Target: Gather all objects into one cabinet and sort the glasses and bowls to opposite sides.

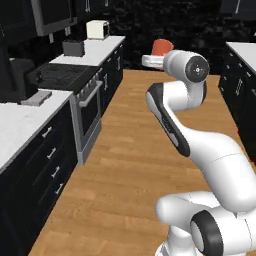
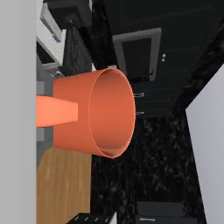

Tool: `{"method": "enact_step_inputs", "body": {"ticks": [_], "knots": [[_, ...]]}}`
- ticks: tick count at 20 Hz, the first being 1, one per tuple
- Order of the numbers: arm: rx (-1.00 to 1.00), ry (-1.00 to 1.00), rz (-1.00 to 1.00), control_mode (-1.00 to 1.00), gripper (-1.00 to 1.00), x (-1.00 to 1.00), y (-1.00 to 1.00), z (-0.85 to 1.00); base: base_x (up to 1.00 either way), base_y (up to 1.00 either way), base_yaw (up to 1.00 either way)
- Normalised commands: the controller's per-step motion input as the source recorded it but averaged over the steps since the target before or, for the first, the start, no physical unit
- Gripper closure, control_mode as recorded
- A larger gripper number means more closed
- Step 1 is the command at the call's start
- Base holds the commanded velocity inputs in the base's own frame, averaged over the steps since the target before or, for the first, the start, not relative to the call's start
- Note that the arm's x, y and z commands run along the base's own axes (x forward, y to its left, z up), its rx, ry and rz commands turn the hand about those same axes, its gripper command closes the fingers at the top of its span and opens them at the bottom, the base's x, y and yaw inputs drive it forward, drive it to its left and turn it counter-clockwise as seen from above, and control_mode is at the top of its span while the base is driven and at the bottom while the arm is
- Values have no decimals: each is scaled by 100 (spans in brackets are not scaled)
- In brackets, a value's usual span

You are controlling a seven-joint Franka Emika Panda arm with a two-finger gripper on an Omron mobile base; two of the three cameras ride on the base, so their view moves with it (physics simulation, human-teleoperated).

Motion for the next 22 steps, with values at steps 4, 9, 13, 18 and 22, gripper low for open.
{"method": "enact_step_inputs", "body": {"ticks": [4,9,13,18,22], "knots": [[0,0,0,100,100,0,0,0,28,-43,-56],[0,0,0,100,100,0,0,0,57,-6,-33],[0,0,0,100,100,0,0,0,100,14,-16],[0,0,0,100,100,0,0,0,100,32,-9],[0,0,0,100,100,0,0,0,100,32,-4]]}}
